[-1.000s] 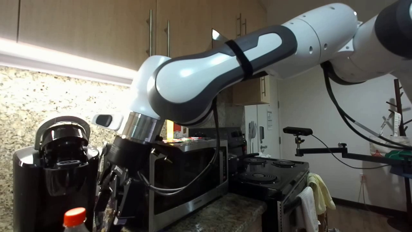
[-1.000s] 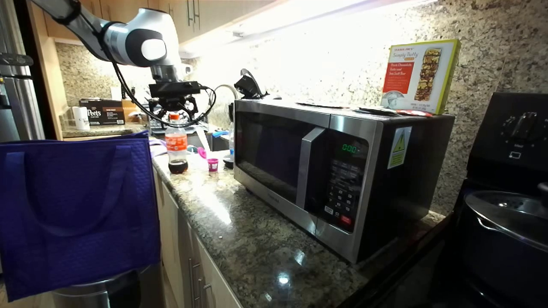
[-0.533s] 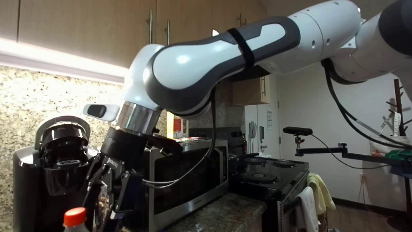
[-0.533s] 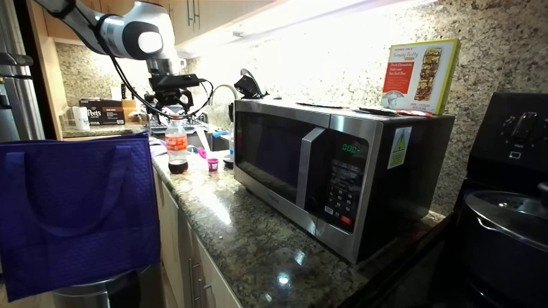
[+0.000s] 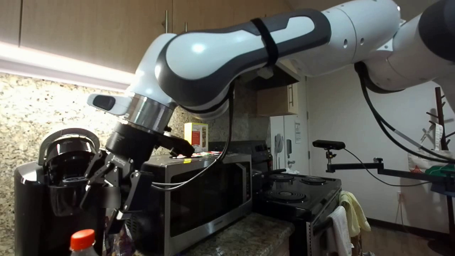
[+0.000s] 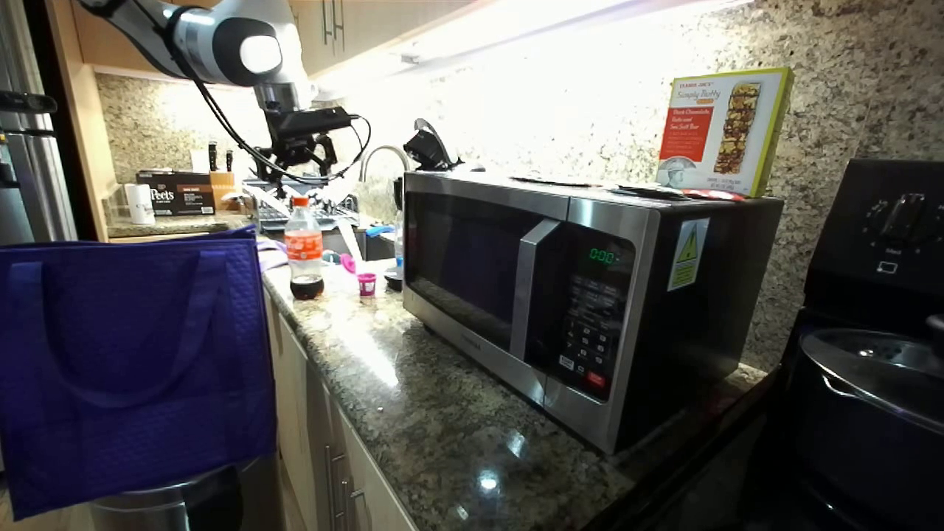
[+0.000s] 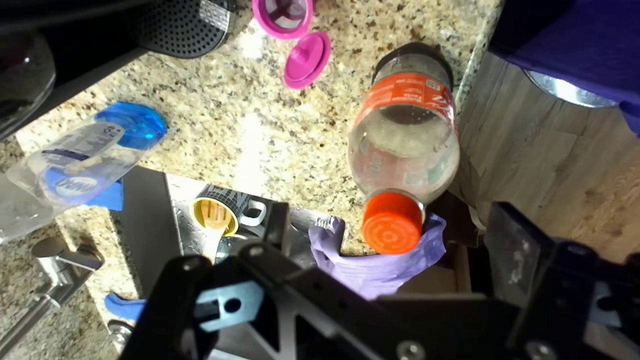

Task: Close the microwave door, place the pink jar on the counter, then put the coca-cola bottle in the bag

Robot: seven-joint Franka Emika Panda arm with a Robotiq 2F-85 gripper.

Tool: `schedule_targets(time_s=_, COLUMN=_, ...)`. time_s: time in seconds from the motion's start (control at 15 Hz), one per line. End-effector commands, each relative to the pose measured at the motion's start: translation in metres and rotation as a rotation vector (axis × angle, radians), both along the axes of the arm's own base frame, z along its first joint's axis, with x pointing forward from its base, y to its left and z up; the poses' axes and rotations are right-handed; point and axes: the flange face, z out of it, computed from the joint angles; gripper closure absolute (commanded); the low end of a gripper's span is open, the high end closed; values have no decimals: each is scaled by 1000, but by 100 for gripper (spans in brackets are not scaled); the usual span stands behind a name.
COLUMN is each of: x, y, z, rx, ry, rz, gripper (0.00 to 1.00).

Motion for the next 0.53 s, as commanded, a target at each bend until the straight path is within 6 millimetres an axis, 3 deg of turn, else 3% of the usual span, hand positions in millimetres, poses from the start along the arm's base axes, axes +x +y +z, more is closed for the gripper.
schedule_targets(time_s=0.0, x=17, y=-2, z=5, rx=-7, ry=-17, rz=119, gripper=0)
schedule_targets(time_s=0.47, x=60, y=-6, z=-14, rx=66, ry=36, rz=279, gripper=0)
